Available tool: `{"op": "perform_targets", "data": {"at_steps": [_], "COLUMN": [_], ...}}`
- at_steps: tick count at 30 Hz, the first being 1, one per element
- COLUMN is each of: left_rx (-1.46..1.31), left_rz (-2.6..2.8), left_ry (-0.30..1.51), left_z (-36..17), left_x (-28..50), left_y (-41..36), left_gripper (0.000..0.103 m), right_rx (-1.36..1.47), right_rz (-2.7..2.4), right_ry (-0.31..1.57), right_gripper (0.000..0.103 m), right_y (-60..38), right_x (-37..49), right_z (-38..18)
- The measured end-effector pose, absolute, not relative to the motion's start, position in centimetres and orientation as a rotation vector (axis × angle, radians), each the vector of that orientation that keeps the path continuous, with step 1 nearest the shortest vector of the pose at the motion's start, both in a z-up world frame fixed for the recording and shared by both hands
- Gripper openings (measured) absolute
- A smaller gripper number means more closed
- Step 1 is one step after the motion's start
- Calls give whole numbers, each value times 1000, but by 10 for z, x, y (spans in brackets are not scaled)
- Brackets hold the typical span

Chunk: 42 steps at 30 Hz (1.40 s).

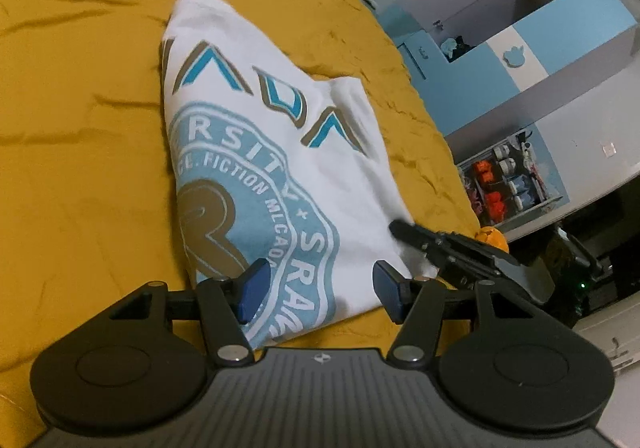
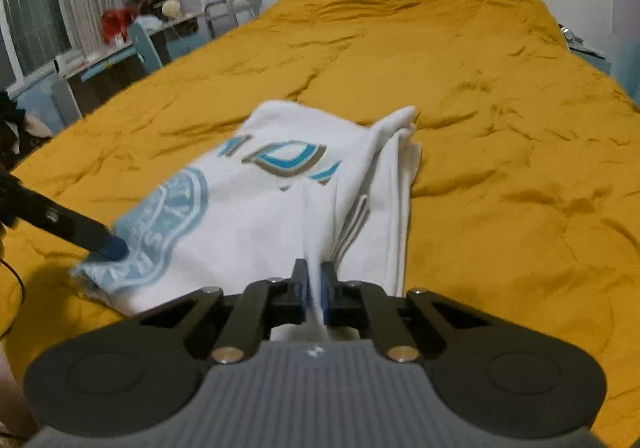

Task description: Fold small clothes

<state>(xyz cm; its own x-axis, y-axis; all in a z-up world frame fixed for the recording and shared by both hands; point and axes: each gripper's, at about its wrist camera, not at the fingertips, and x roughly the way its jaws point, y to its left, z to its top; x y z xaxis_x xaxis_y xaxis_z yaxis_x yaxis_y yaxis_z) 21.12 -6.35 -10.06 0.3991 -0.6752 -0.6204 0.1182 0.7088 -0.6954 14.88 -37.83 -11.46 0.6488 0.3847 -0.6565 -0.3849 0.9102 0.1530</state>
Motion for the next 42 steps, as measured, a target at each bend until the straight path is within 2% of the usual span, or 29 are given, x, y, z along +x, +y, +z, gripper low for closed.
{"op": "perform_targets", "data": {"at_steps": [3,6,7,8,9,12,17,20,24,29,31,34,37,42], "left_rx": [-611,-583,-578,-579,-577,-550,-491,-493,-471,-439,-401,-395,-399,-379], "left_rz": [-567,-563,-566,-567,-570,-571,-573,-572,-572,-561,-563,-559,-556,-568], "left_ry": [1034,1044,1041,1037,1034,1019,1014,1008,996,965,953,942,956,977], "left_z": [-111,-118,-118,-118,-117,-115,-112,-114,-114,-114,-113,-114,-115,-114], "left_x": [209,208,208,208,207,204,204,203,200,190,187,185,186,189], "left_y": [-69,-74,-75,-75,-75,-80,-89,-88,-91,-100,-104,-107,-108,-107], "left_gripper": [81,81,82,84,85,87,90,90,92,96,97,99,102,103], "right_rx": [54,97,111,124,149,180,81,43,39,83,107,102,175,211], "right_rz": [350,354,347,338,331,318,296,308,249,229,225,206,223,303], "right_ry": [801,806,793,779,752,693,670,656,736,743,725,780,821,689], "right_gripper": [0,0,4,16,23,24,25,36,36,14,12,12,17,25], "right_y": [-389,-398,-401,-403,-406,-404,-375,-357,-343,-347,-352,-354,-363,-382], "right_x": [156,159,159,160,161,173,217,250,292,305,303,314,320,276], "right_z": [-129,-138,-135,-131,-125,-106,-92,-94,-113,-129,-127,-146,-163,-126]}}
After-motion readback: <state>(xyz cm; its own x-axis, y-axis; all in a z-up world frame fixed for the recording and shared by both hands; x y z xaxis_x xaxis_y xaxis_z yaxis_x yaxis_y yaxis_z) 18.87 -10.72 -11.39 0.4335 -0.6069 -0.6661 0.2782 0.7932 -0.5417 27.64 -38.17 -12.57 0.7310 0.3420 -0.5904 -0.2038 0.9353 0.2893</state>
